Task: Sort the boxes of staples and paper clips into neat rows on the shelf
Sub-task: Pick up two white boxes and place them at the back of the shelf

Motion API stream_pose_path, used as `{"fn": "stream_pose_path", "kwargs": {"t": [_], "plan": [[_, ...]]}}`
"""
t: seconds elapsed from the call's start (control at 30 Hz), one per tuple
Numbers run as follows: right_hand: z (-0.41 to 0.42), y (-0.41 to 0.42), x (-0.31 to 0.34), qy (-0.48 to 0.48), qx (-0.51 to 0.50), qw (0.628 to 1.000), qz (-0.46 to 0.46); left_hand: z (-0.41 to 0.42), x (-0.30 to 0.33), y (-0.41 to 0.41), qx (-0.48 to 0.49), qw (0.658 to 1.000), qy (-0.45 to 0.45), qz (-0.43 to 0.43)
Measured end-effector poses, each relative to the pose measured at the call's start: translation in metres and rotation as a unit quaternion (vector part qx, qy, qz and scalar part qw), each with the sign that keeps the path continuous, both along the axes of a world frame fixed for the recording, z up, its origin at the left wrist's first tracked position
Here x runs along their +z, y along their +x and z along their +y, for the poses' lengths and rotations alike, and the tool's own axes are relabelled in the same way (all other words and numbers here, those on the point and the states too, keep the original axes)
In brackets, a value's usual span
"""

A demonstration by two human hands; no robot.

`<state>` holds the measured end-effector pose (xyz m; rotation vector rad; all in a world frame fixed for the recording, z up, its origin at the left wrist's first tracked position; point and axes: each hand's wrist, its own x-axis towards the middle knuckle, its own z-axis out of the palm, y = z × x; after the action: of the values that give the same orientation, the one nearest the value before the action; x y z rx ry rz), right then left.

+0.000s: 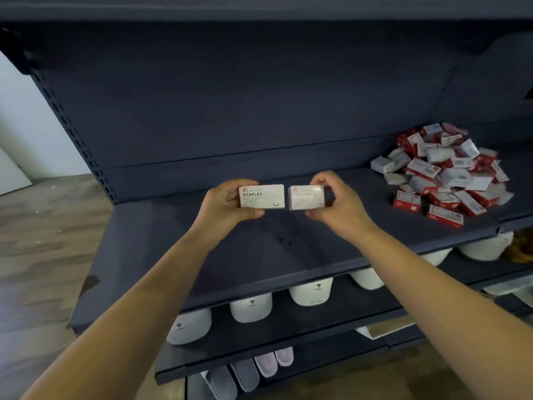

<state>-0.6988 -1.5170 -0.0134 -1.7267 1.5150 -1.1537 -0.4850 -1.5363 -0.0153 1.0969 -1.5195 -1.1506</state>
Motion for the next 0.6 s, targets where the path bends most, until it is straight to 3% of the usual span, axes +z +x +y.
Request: {"fn": "stream_pose_path", "kwargs": {"t": [0.13,0.4,0.6], "plan": [[-0.015,-0.005,0.000,0.040,0.025,0.995,-0.089,-0.003,0.000,-0.001,0.030,0.999,-0.002,0.017],[-0.041,-0.009,0.006,0.075,0.100,0.980,-0.153,-0.010,0.004,-0.006,0.063,0.997,-0.012,0.034],[-0.052,0.000,0.000,0.066,0.086,0.981,-0.164,-0.015,0.002,-0.008,0.071,0.996,-0.014,0.056]]}}
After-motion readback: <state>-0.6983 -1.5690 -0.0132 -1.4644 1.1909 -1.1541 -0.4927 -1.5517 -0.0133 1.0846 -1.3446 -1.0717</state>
